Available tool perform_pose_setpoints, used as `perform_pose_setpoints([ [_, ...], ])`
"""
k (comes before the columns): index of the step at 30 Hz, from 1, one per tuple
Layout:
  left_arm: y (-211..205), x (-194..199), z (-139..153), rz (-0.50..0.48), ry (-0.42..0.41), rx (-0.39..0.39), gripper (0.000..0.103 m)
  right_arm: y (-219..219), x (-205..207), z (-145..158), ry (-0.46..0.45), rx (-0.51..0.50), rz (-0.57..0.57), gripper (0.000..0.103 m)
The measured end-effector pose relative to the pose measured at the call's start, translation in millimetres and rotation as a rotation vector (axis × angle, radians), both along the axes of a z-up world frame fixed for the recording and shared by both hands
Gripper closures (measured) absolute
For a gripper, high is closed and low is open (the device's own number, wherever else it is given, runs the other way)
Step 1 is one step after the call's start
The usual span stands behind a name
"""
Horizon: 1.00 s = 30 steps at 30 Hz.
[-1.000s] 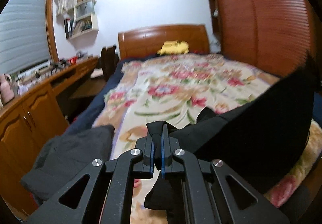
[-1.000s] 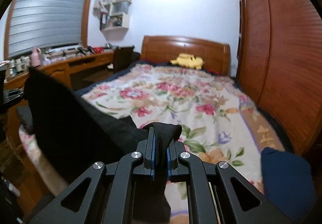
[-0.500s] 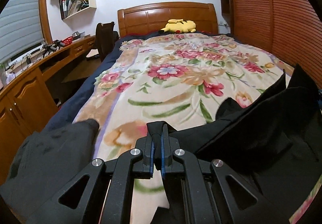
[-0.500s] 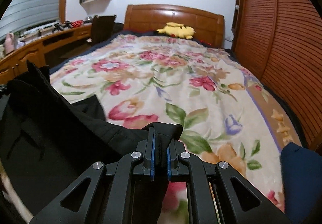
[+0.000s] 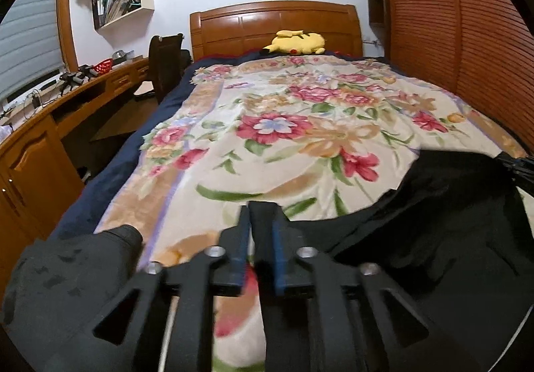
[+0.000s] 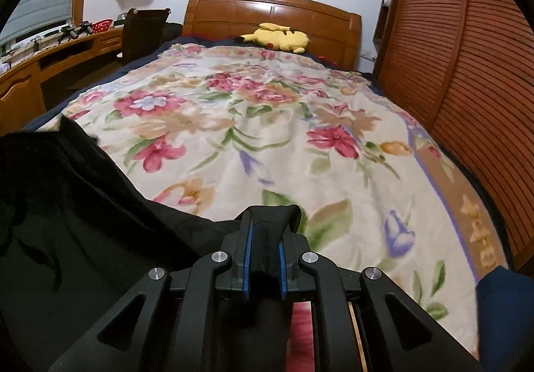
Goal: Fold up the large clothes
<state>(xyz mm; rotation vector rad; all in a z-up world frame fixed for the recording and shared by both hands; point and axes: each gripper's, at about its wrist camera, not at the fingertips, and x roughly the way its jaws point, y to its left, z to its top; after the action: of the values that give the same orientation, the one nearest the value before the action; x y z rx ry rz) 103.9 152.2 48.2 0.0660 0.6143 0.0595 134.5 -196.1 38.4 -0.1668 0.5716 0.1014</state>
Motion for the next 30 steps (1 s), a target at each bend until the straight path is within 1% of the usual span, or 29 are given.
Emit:
perform_pose_setpoints([
  [1,-2,-5,-1,-0.009,-0.002,-0.003,0.066,2,0,1,0.001,0.008,0.003,0.087],
  [2,-4,-12,-2,-0.026,-0.007,-0.002,0.063,3,-5,3,0.002,0.015,0.005,0.080],
  [3,-6,-18,-2,-0.037,-0.008,0.003,0.059,3,-8,5,0.003,0.015,0.002,0.067],
  [4,-8,-24,-3,-0.049,-0.002,0.008,0.054,3,-12,7,0.001,0.015,0.000,0.060],
  [5,-10,-30,-4,-0.062,0.004,0.009,0.051,3,-17,9,0.006,0.021,0.015,0.046],
  [6,-11,-33,-4,-0.071,0.008,0.007,0.040,5,-23,11,0.009,0.019,0.032,0.043],
  [7,-12,-44,-5,-0.085,0.010,0.002,0.029,5,-29,13,0.003,0.009,0.037,0.042],
  [8,-12,-51,-5,-0.094,0.008,-0.004,0.025,6,-38,15,-0.005,0.000,0.040,0.042],
  [9,-12,-55,-6,-0.101,0.007,-0.008,0.023,6,-47,16,-0.007,-0.004,0.052,0.042],
  [13,-13,-87,-12,-0.112,0.011,-0.003,0.023,6,-91,13,-0.010,0.023,0.111,0.042],
  [17,-15,-119,-23,-0.141,0.026,0.000,0.023,6,-126,-1,0.009,0.039,0.158,0.042],
  [21,-16,-141,-31,-0.160,0.030,-0.005,0.023,5,-146,-12,0.016,0.060,0.176,0.042],
  [25,-19,-162,-45,-0.173,0.044,-0.008,0.023,6,-162,-16,0.027,0.093,0.204,0.042],
  [30,-19,-169,-63,-0.157,0.074,0.011,0.023,9,-175,-20,0.025,0.091,0.229,0.042],
])
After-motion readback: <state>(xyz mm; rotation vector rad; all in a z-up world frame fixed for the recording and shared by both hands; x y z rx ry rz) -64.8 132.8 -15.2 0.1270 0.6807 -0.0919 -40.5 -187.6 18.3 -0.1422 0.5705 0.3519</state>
